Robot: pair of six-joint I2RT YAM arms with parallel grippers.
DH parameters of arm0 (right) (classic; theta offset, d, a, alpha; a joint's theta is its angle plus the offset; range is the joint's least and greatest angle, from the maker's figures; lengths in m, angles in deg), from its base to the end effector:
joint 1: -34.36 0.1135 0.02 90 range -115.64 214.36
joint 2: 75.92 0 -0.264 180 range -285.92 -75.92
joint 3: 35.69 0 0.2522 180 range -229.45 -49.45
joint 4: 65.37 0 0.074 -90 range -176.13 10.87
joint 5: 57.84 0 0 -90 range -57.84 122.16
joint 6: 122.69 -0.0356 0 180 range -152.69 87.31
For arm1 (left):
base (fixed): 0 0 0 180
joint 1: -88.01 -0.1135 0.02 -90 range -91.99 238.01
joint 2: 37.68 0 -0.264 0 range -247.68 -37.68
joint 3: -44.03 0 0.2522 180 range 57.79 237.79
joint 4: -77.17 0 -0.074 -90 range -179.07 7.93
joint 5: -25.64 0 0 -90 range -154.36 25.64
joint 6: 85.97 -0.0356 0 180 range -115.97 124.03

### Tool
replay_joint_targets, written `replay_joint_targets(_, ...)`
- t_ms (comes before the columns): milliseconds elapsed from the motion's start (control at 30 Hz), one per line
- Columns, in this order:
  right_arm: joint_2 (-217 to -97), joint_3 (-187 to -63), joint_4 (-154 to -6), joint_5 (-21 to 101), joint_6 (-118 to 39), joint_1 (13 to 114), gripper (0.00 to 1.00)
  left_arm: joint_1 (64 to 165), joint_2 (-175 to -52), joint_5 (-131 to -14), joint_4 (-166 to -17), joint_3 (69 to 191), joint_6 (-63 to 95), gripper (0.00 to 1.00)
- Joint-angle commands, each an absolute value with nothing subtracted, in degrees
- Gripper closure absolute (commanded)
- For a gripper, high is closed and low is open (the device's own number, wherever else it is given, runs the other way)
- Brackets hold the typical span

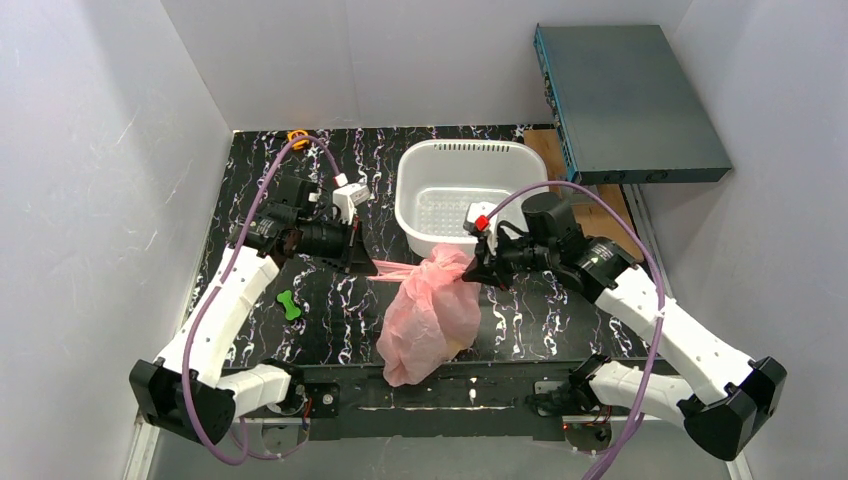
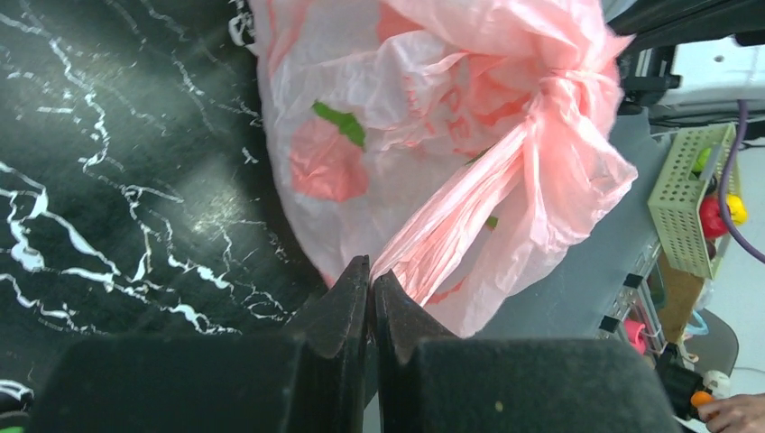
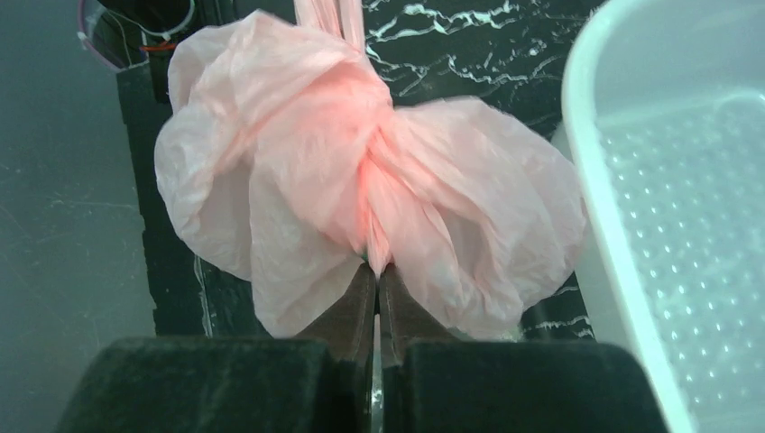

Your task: Place the fake fruits into the plastic bag and tie a complex knot

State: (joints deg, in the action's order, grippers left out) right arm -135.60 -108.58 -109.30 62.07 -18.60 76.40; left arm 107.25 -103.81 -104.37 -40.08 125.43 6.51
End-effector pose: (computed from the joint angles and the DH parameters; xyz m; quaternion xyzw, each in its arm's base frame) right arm 0.1533 0.1621 0.3455 -0.5077 0.6809 0.3330 0.4095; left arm 0.2048 -0.0957 0.3467 0.2503 0.8483 -0.3773 0.2746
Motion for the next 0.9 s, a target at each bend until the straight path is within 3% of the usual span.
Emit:
replay_joint_targets(0,-132.72,-107.32,-119.09,63.8,-9.98,70.94,0.99,103.36,-103.52,-94.39,-36.5,122.84,4.37,1.0)
replay_joint_targets(433,-128.91,-104.78,-129.74,67.14,2.34,59.7,0.99,99.58,-103.04,-87.21,-37.16,117.05,2.53,1.0)
replay_joint_targets(767,-127.14,-97.49,-128.95,64.84,8.47,59.58,0.99,96.41,-106.73,-81.42,-37.59,115.07,3.29,1.0)
replay_joint_targets(867,-127.81,-97.74,-127.82,66.37,6.8,60.03,0.99,96.29,-106.48,-90.79,-38.82,114.96,3.59,1.0)
